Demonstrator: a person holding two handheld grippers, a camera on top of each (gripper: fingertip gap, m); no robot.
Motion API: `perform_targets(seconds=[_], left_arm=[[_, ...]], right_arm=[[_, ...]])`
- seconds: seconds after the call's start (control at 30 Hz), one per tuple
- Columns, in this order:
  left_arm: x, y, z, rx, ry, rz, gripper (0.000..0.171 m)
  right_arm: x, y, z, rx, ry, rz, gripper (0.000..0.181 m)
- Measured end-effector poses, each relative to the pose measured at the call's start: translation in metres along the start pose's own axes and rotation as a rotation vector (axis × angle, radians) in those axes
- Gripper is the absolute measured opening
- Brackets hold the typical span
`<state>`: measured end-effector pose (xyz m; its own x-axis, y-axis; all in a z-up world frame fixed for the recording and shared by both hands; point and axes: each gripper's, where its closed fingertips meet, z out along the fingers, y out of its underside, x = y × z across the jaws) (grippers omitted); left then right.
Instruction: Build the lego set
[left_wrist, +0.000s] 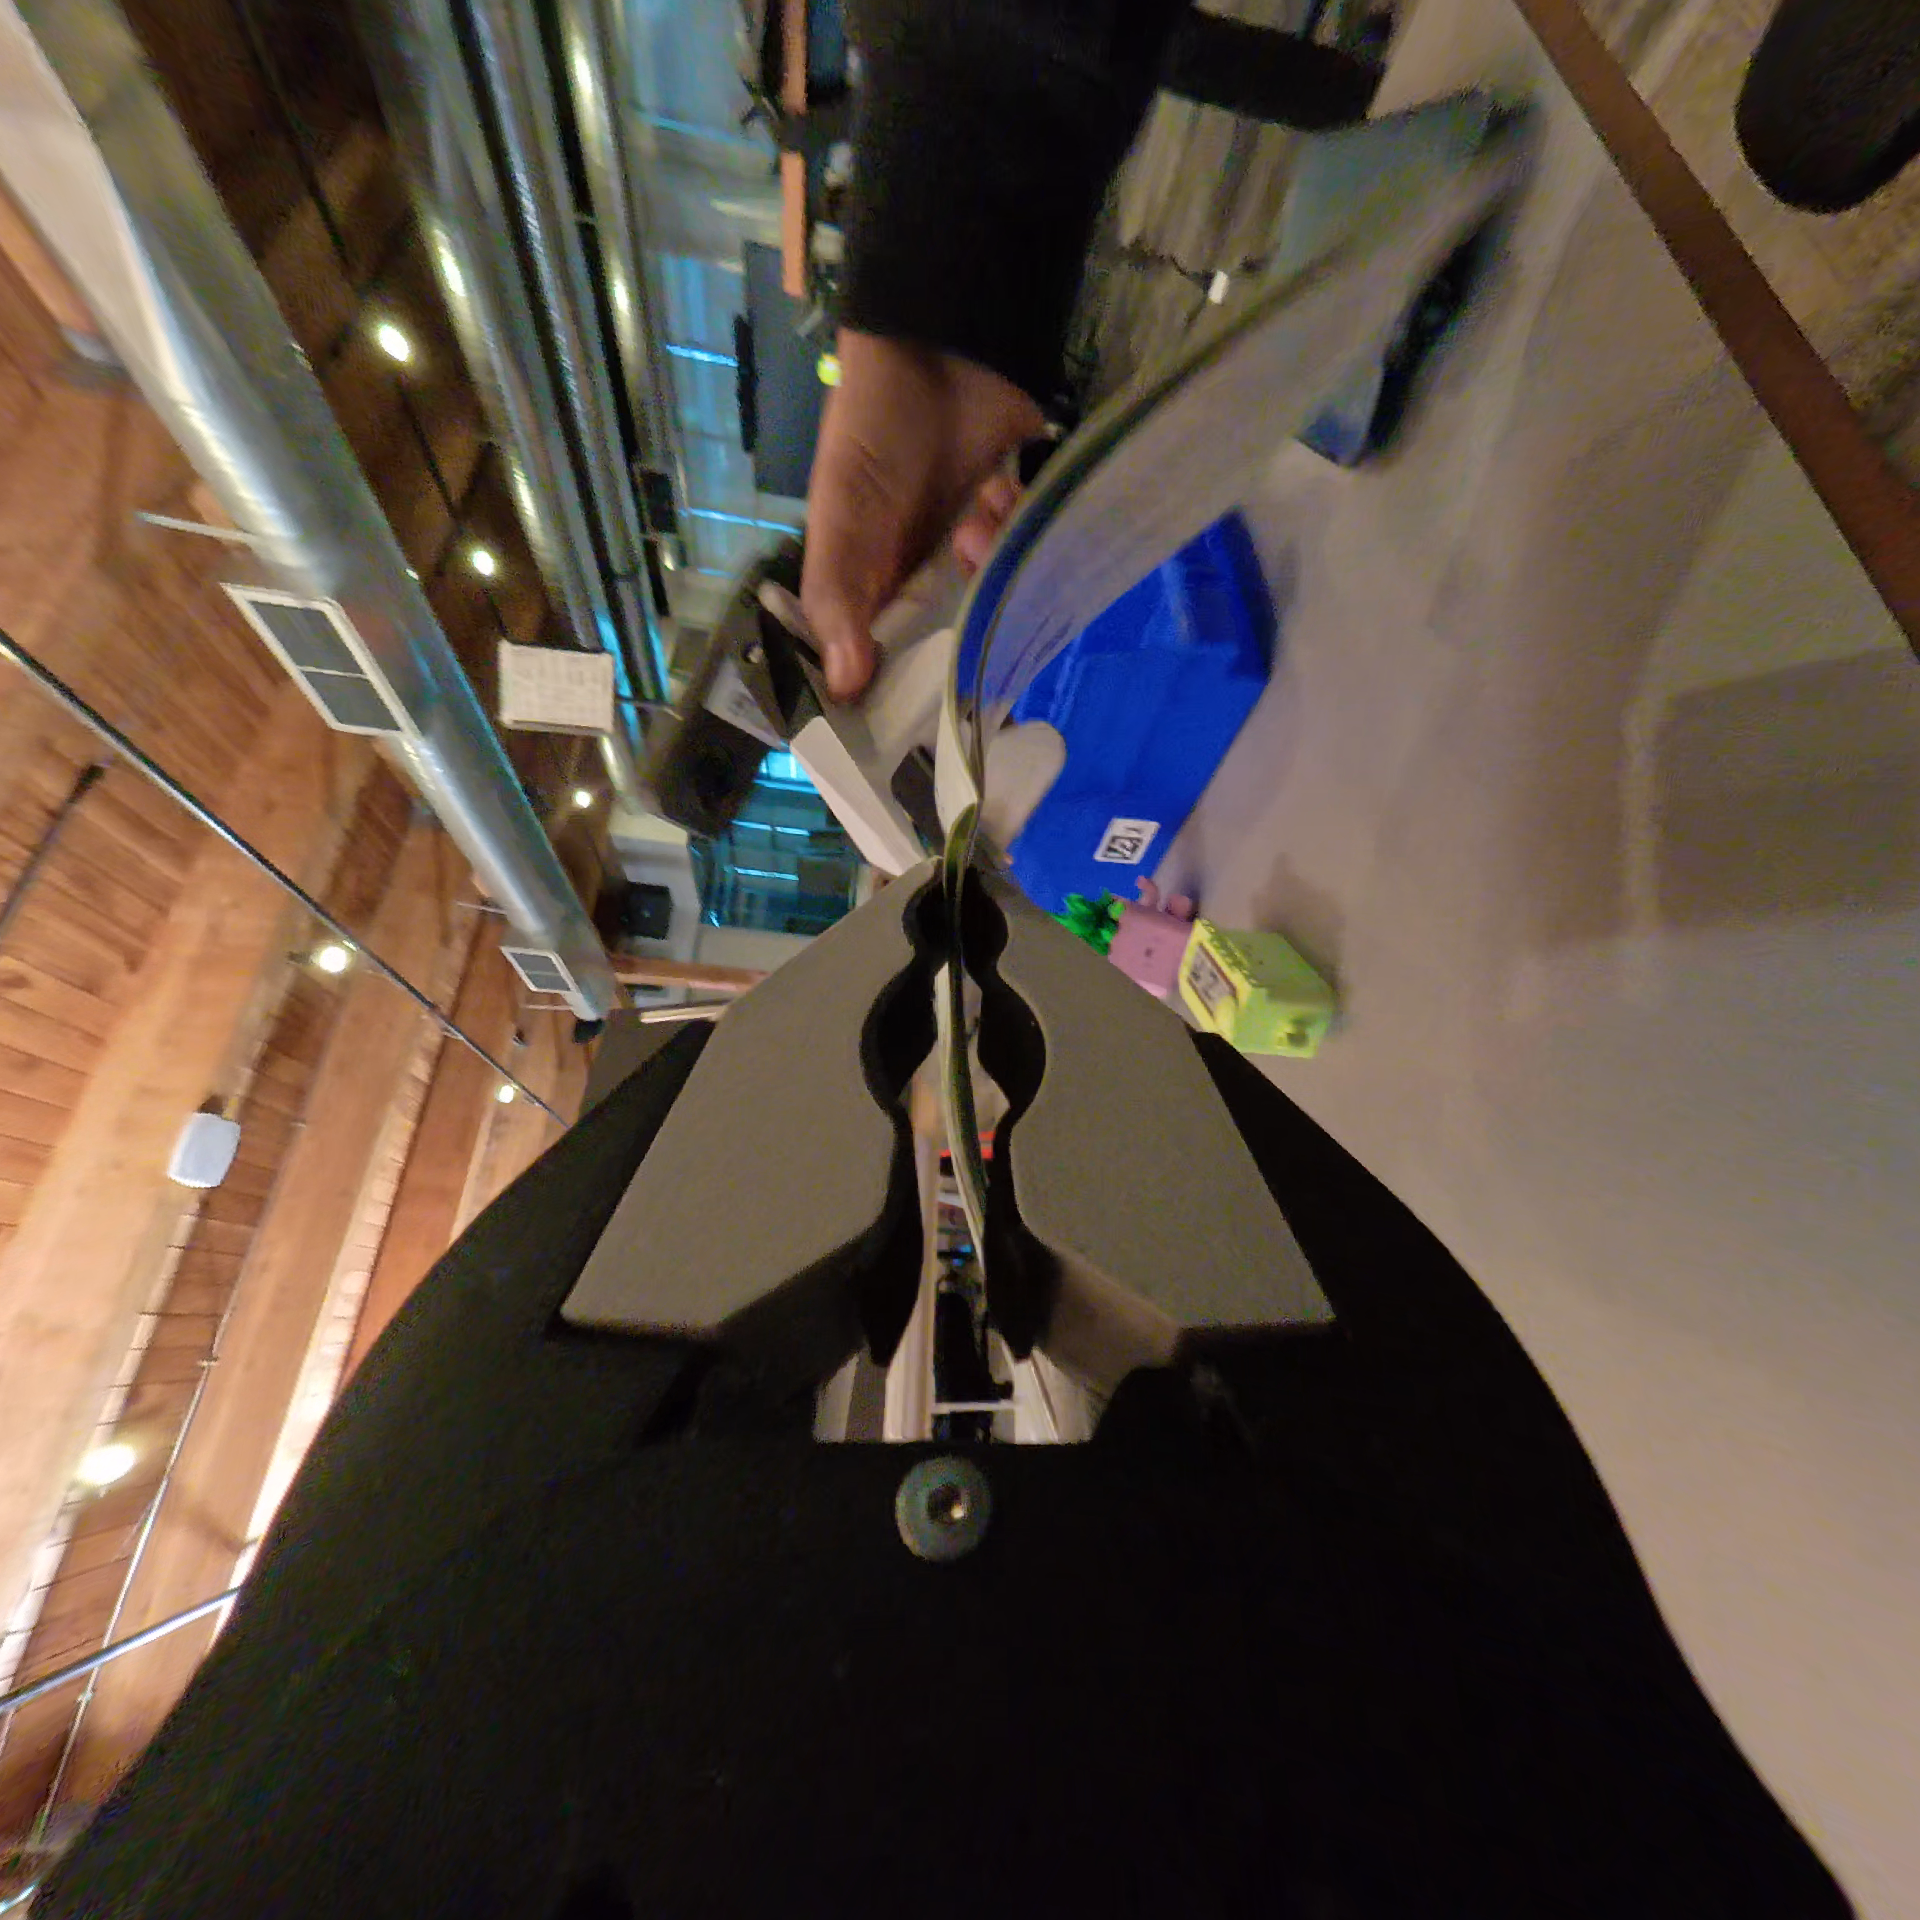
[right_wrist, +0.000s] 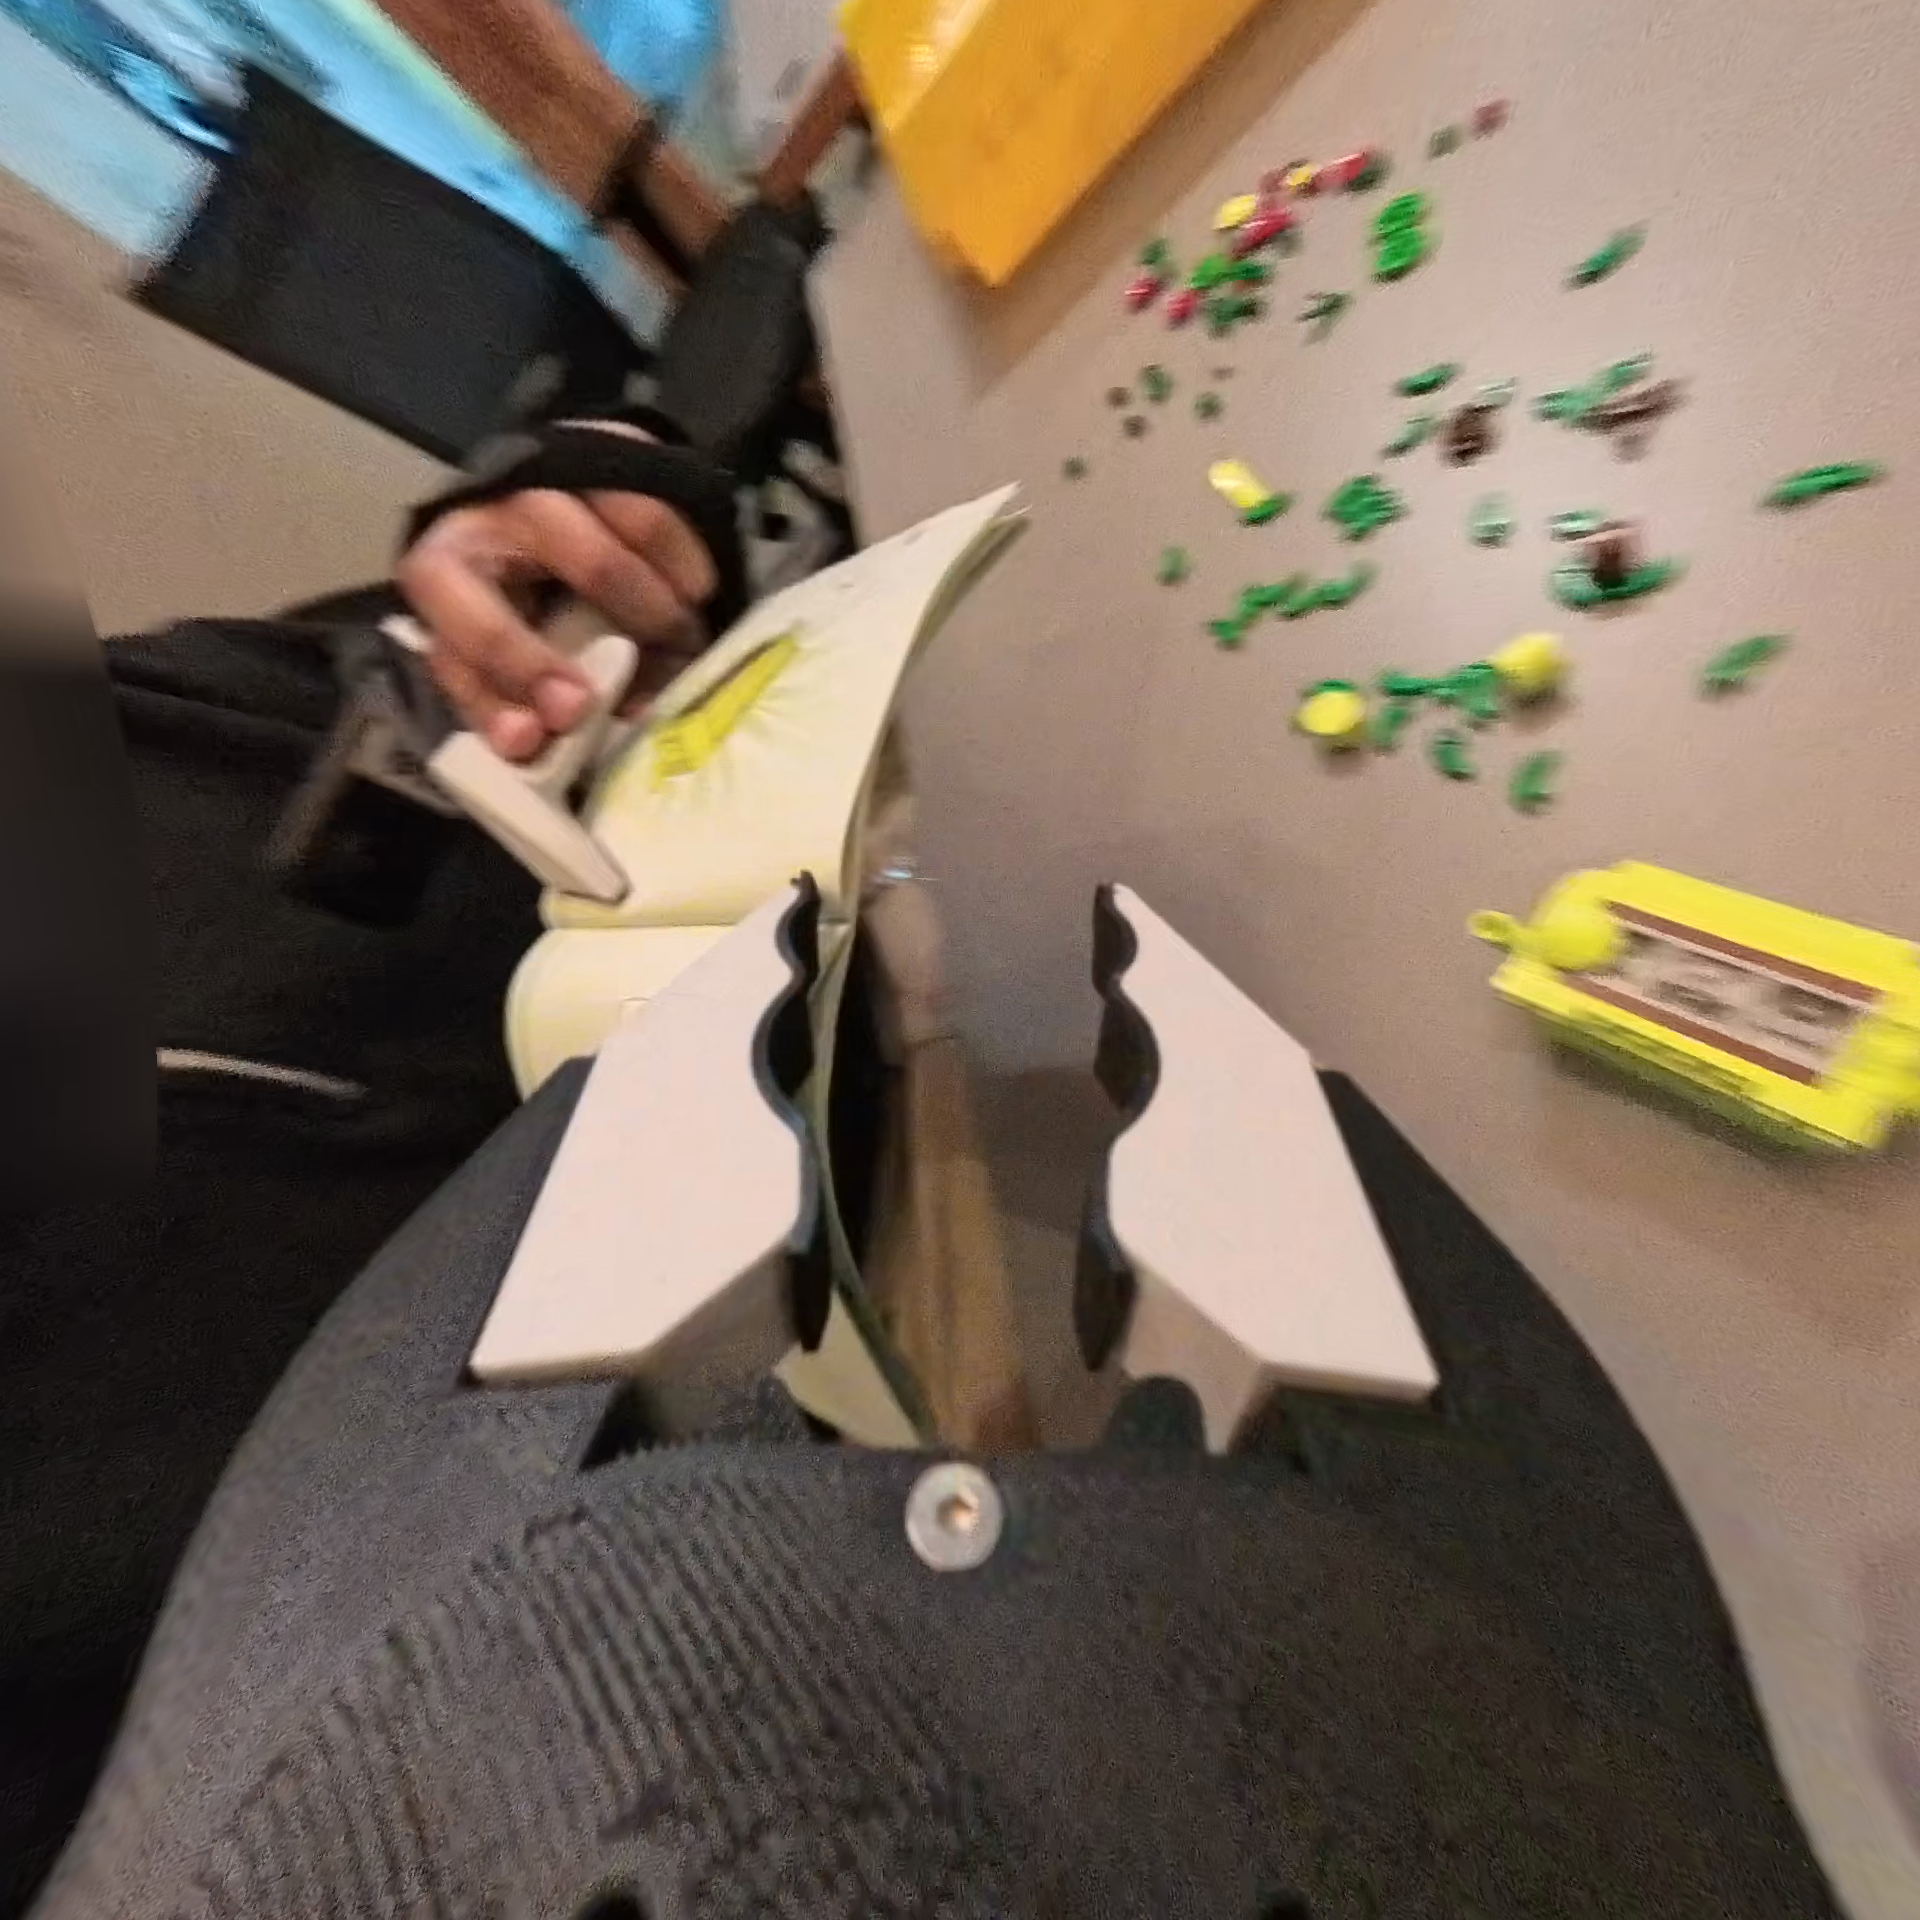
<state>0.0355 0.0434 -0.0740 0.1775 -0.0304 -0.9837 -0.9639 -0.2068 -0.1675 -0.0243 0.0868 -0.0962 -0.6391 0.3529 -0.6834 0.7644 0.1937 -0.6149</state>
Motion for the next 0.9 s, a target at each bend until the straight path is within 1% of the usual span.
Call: perform_targets(seconds=[0.07, 0.1, 0.13, 0.17, 0.23, 0.27, 0.3, 0.33, 0.37, 0.4, 0.43, 0.47, 0.5, 0.53, 0.57, 0.6, 0.63, 0.67, 0.73, 0.77, 0.8, 0.83, 0.87, 0.9], left_arm=[[-0.007, -0.001, -0.006, 0.037, -0.009, 0.003, 0.000], [-0.008, -0.001, -0.008, 0.053, -0.005, 0.005, 0.000], [-0.010, 0.000, -0.009, 0.064, -0.012, 0.006, 0.000], [-0.012, 0.002, -0.010, 0.072, -0.023, 0.002, 0.000], [-0.019, 0.005, -0.011, 0.090, -0.057, -0.015, 0.000], [-0.021, 0.009, -0.010, 0.089, -0.065, -0.024, 0.000], [-0.021, 0.015, -0.008, 0.074, -0.070, -0.027, 0.000], [-0.021, 0.019, -0.006, 0.076, -0.072, -0.023, 0.000], [-0.021, 0.027, -0.004, 0.057, -0.081, -0.027, 0.000], [-0.022, 0.039, -0.001, 0.028, -0.096, -0.037, 0.000], [-0.027, 0.052, 0.001, -0.003, -0.134, -0.059, 0.006], [-0.035, 0.069, 0.003, -0.046, -0.191, -0.102, 0.039], [-0.045, 0.092, 0.004, -0.104, -0.258, -0.164, 0.061], [-0.049, 0.115, 0.005, -0.155, -0.270, -0.246, 0.068], [-0.052, 0.136, 0.005, -0.176, -0.270, -0.359, 0.077], [-0.058, 0.157, 0.005, -0.188, -0.280, -0.493, 0.078], [-0.066, 0.181, 0.006, -0.204, -0.308, -0.637, 0.070], [-0.077, 0.211, 0.008, -0.234, -0.361, -0.785, 0.066], [-0.093, 0.283, 0.017, -0.347, -0.470, -1.087, 0.052], [-0.093, 0.321, 0.027, -0.419, -0.495, -1.224, 0.049], [-0.088, 0.355, 0.041, -0.489, -0.475, -1.335, 0.047], [-0.081, 0.388, 0.055, -0.566, -0.454, -1.429, 0.039], [-0.075, 0.421, 0.065, -0.652, -0.469, -1.507, 0.036], [-0.070, 0.447, 0.074, -0.710, -0.483, -1.575, 0.036]], right_arm=[[-0.033, -0.014, 0.003, 0.050, -0.328, 0.129, 0.066], [-0.047, -0.025, -0.002, 0.091, -0.488, 0.208, 0.068], [-0.051, -0.033, -0.005, 0.116, -0.576, 0.282, 0.064], [-0.048, -0.035, -0.002, 0.106, -0.591, 0.319, 0.060], [-0.040, -0.020, 0.013, -0.011, -0.519, 0.297, 0.052], [-0.039, -0.015, 0.018, -0.067, -0.507, 0.292, 0.048], [-0.043, -0.016, 0.020, -0.091, -0.528, 0.294, 0.042], [-0.044, -0.023, 0.021, -0.084, -0.538, 0.302, 0.029], [-0.040, -0.033, 0.021, -0.061, -0.520, 0.306, 0.004], [-0.035, -0.044, 0.020, -0.044, -0.484, 0.291, 0.000], [-0.027, -0.053, 0.017, -0.037, -0.427, 0.255, 0.000], [-0.018, -0.065, 0.012, -0.026, -0.359, 0.208, 0.000], [-0.007, -0.079, 0.005, -0.009, -0.288, 0.162, 0.000], [0.004, -0.096, -0.004, 0.015, -0.216, 0.118, 0.000], [0.015, -0.116, -0.015, 0.035, -0.141, 0.071, 0.000], [0.027, -0.135, -0.025, 0.036, -0.064, 0.020, 0.000], [0.038, -0.155, -0.036, 0.023, 0.011, -0.035, 0.000], [0.050, -0.177, -0.045, 0.009, 0.080, -0.089, 0.000], [0.070, -0.226, -0.059, -0.017, 0.184, -0.187, 0.000], [0.078, -0.251, -0.063, -0.034, 0.226, -0.240, 0.000], [0.090, -0.275, -0.066, -0.068, 0.285, -0.300, 0.000], [0.105, -0.296, -0.069, -0.116, 0.358, -0.362, 0.000], [0.121, -0.315, -0.070, -0.172, 0.435, -0.413, 0.000], [0.139, -0.332, -0.072, -0.228, 0.507, -0.446, 0.000]])
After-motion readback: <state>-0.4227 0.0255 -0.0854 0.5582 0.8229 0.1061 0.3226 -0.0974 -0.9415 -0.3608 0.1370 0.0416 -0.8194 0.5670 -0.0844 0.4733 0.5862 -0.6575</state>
